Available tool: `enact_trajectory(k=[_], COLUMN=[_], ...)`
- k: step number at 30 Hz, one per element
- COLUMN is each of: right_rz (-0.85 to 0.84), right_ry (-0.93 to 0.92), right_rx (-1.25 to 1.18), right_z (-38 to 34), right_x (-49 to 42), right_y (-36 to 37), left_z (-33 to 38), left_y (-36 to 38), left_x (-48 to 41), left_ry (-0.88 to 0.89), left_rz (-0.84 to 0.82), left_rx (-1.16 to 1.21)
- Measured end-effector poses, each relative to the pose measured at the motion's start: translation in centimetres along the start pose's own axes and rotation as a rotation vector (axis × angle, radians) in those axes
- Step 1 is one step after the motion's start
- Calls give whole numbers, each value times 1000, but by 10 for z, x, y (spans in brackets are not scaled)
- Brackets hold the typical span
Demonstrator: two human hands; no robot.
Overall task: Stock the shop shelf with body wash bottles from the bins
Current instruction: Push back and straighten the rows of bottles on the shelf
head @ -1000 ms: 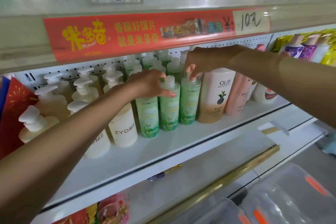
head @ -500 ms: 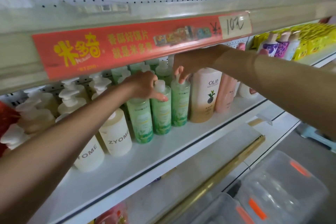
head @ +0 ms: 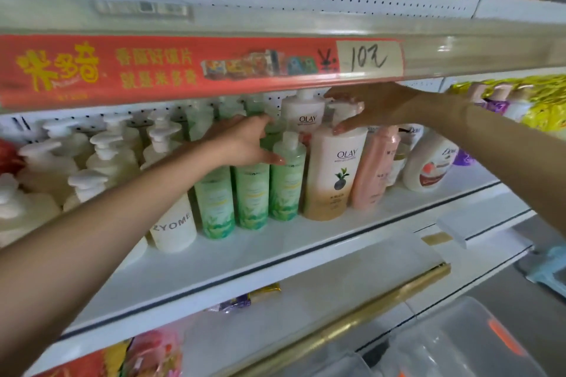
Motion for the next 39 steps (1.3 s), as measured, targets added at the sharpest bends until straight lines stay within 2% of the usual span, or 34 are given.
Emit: enact_trajectory(k=[4,13,25,39], right_rz=[-41,7,49,111], right_ry=[-10,-84,-119,-43], right_rx=[-40,-126,-93,-18], right_z=[17,31,32,35], right_x=[-3,-28,-35,-25], right_y=[14,31,31,34], left_z=[10,16,14,12], left_y=[6,25,27,28], left_x=[-10,-28,-32,-32], left_ry=[-77,-179,-191,-177], left_rz=[13,-47,-51,-34], left_rx=[-32,-73,-62,-64])
Point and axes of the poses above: each hand's wrist, its own x-axis away from the middle knuckle, its own y-axis out of the palm, z = x × y, the point moved 5 cm from there along -x, towards the middle knuckle, and after that the axes turned 14 degrees about y, right-handed, at the moved point
